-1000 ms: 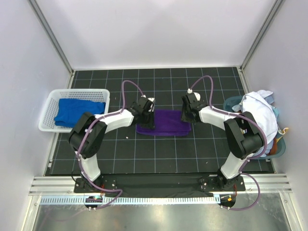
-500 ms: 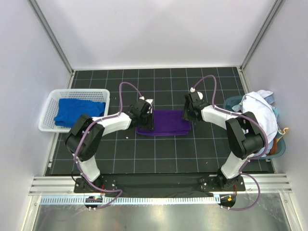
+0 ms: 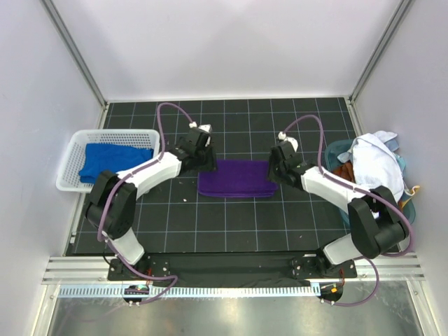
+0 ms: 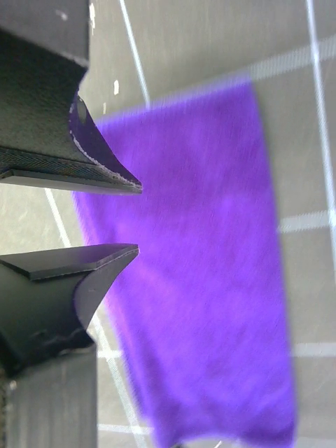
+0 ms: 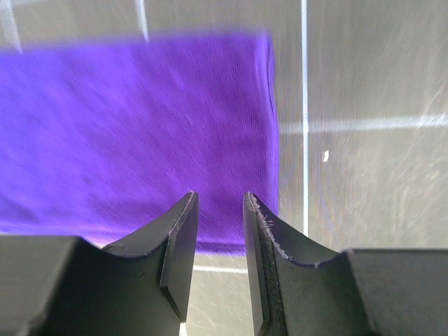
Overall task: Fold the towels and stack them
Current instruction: Fold the towel
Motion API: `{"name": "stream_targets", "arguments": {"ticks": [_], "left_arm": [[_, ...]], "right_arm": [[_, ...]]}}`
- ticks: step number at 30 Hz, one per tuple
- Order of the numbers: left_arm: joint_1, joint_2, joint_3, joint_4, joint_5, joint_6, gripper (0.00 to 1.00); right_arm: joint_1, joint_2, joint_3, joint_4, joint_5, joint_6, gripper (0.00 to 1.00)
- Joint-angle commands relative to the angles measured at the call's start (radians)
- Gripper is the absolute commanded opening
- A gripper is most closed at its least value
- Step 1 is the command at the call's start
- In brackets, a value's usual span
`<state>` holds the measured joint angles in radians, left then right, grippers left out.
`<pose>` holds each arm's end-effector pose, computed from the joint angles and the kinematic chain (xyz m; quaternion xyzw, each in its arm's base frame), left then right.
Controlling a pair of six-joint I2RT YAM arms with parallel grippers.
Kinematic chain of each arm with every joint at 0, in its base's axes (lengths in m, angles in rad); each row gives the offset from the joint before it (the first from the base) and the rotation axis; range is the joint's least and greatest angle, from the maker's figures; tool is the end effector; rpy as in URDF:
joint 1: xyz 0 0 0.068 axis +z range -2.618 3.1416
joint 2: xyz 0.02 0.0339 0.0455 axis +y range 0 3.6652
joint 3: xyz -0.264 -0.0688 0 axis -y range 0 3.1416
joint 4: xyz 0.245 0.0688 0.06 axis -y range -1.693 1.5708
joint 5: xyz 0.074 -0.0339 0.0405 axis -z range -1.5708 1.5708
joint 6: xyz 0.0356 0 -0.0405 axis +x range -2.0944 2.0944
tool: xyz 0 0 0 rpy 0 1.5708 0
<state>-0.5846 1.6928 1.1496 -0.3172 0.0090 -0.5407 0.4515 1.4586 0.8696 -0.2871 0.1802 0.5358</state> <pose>0.3037 -0.2013 0.2172 0.0221 0.9373 -0.1891 0.2919 0.2703 0.1240 0.2059 0.0701 0.9343 0.0861 0.3386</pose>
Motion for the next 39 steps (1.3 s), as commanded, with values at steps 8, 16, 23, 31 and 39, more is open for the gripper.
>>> {"name": "stream_targets", "arguments": {"ticks": [8,16,23,31,39], "left_arm": [[0.098,0.033,-0.103,0.003,-0.047,-0.015,0.39],[0.158,0.025,-0.151,0.081,0.083,-0.044,0.56],[0.166,0.064,-0.175,0.102,0.140,-0.073,0.58],[0.158,0.113,-0.212,0.102,0.085,-0.090,0.57],[0.112,0.183,-0.220,0.104,0.031,-0.111,0.53]], "right_arm": [[0.012,0.040,-0.179,0.112,-0.005,0.056,0.39],[0.010,0.020,-0.181,0.105,0.001,0.046,0.39],[0.012,-0.023,-0.164,0.077,0.001,0.038,0.39],[0.012,-0.099,-0.124,0.028,-0.018,0.029,0.40],[0.012,-0.116,-0.084,0.017,-0.038,0.012,0.40]]}}
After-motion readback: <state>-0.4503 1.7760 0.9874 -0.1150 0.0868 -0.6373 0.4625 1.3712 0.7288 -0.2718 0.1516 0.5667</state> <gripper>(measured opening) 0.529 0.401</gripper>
